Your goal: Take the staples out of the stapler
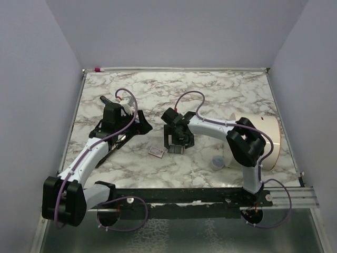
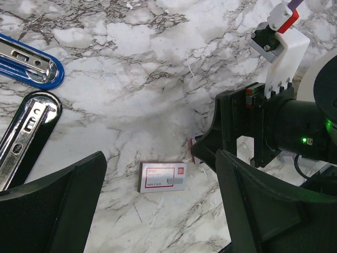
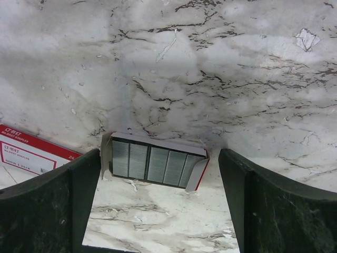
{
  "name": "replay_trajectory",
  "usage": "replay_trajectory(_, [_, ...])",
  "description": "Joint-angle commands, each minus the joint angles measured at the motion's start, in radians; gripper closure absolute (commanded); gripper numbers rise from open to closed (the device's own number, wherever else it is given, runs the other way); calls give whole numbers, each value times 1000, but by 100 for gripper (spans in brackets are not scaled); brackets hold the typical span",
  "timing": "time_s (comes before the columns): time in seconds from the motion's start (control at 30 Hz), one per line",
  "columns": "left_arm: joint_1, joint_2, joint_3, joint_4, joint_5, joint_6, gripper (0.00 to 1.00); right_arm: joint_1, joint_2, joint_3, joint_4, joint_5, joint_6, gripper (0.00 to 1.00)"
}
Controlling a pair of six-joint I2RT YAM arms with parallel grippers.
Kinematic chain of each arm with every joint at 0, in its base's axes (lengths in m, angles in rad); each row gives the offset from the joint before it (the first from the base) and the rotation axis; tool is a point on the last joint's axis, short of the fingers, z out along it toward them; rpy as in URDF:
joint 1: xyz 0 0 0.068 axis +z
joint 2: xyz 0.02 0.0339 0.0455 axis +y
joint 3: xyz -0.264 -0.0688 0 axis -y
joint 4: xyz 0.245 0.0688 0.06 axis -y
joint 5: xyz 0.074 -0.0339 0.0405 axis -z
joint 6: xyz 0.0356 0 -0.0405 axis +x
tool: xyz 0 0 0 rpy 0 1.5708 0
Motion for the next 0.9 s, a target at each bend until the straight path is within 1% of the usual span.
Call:
replay_trajectory(0.0, [3, 7, -14, 24, 34, 3, 12, 4, -8, -51, 59, -31, -17, 9])
replay_trajectory(0.1, [4, 14, -24, 37, 45, -11, 12, 1, -14, -68, 73, -37, -20, 12])
replay_trajectory(0.2, [3, 18, -57, 73, 66, -53, 12, -3, -7, -70, 76, -48, -35, 17])
replay_trajectory(0.3, [3, 18, -144, 157, 94, -139, 13, -6, -7, -74, 82, -60, -54, 22])
replay_trajectory(0.47, [3, 23, -271, 279, 117, -245, 19, -8, -13, -93, 125, -104, -100, 23])
replay_trajectory(0.5, [3, 23, -285, 293, 115, -251, 22, -9, -12, -97, 131, -112, -107, 23])
replay_trajectory(0.6, [3, 28, -301, 291, 102, -243, 24, -13, -20, -115, 153, -140, -122, 23])
replay_trajectory(0.8, [1, 45, -338, 314, 104, -253, 28, -29, -66, -176, 204, -169, -131, 24])
replay_trajectory(0.83, [1, 52, -342, 322, 107, -257, 28, -31, -71, -183, 210, -169, -133, 25])
replay_trajectory(0.87, [0, 59, -343, 327, 110, -259, 29, -32, -76, -188, 214, -173, -136, 29])
